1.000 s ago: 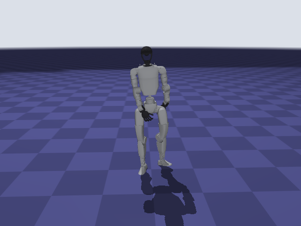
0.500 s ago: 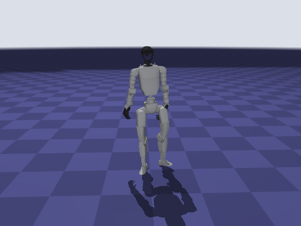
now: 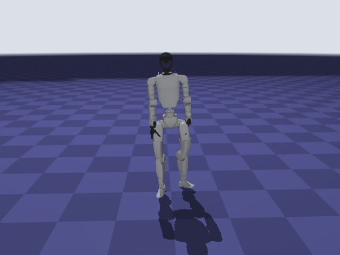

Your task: In place motions

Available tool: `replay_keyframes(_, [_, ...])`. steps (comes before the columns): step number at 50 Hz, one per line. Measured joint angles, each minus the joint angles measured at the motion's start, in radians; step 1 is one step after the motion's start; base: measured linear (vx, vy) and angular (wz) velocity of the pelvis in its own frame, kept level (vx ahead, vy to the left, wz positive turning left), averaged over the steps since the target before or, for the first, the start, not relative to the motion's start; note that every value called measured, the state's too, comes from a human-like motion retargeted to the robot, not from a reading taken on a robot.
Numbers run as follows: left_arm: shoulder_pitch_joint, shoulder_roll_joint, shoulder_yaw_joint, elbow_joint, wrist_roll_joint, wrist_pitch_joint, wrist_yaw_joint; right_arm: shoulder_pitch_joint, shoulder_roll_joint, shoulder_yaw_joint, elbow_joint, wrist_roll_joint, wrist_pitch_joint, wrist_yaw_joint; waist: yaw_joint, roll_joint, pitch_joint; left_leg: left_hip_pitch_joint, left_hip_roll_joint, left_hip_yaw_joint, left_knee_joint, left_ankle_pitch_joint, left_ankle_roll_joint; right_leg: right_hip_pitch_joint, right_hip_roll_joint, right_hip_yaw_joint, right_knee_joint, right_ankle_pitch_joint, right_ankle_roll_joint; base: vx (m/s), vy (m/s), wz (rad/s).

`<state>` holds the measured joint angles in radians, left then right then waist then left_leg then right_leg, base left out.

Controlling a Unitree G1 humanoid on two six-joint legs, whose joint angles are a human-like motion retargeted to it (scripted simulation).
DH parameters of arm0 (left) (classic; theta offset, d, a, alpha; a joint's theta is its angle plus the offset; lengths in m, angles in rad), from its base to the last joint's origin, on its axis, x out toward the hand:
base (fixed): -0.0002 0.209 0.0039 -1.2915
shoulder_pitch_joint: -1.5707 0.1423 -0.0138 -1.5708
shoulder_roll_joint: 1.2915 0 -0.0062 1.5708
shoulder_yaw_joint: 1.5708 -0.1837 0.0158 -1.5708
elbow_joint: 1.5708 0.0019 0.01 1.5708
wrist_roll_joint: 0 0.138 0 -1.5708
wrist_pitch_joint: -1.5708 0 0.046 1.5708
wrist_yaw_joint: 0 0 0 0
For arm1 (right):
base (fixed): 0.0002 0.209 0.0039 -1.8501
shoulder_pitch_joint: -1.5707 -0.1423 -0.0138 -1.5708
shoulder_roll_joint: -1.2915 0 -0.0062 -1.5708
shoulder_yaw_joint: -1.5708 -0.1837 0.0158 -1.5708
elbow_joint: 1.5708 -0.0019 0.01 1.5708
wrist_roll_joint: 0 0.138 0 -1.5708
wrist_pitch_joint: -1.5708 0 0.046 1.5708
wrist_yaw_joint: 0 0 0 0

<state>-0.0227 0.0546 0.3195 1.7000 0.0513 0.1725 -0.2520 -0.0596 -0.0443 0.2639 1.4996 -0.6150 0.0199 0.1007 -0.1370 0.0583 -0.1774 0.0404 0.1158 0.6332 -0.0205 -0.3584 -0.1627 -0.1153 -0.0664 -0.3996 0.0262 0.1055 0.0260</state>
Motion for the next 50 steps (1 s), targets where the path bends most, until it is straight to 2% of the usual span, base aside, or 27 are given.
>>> replay_keyframes(7, [0.003, -0.001, -0.009, 0.0, 0.028, 0.003, 0.016, -0.025, -0.017, 0.039, 0.022, -0.075, -0.003, 0.006, -0.001, -0.007, 0.0, -0.001, -0.001, -0.01, 0.001, 0.002, 0.002, 0.006, -0.001, -0.006, 0.0, -0.002, 0.0, 0.0, 0.0, 0.03])
replay_keyframes(17, [-0.02, -0.013, -0.03, -0.005, 0.05, -0.019, 0.009, 0.004, -0.072, -0.078, 0.173, 0.031, 0.07, -0.073, 0.01, -0.024, 0.002, -0.017, -0.01, -0.066, 0.011, 0.006, 0.01, 0.035, -0.011, -0.05, -0.007, -0.014, 0.002, 0.01, 0.01, 0.26])
replay_keyframes(26, [-0.003, -0.007, -0.039, 0.0, 0.06, -0.032, 0.009, 0.054, -0.099, -0.133, 0.2, 0.042, 0.093, -0.109, 0.014, -0.027, 0.003, -0.021, -0.012, -0.086, 0.017, 0.007, 0.013, 0.048, -0.013, -0.066, -0.009, -0.022, 0.003, 0.0, 0.0, 0.04])
replay_keyframes(37, [0.031, 0.007, -0.037, 0.0, 0.068, -0.027, 0.004, 0.034, -0.073, -0.111, 0.176, 0.029, 0.08, -0.086, 0.01, -0.02, 0.0, -0.012, -0.007, -0.069, 0.014, 0.006, 0.01, 0.045, -0.008, -0.053, -0.007, -0.021, 0.002, 0.0, 0.0, 0.0])
replay_keyframes(50, [-0.003, 0.003, -0.065, 0.0, 0.073, -0.061, -0.006, 0.0, -0.049, -0.055, 0.107, -0.007, 0.047, -0.028, 0.013, -0.019, 0.002, -0.003, -0.009, -0.065, 0.012, 0.009, 0.012, 0.05, -0.009, -0.049, -0.005, -0.02, 0.001, 0.0, 0.0, 0.0])
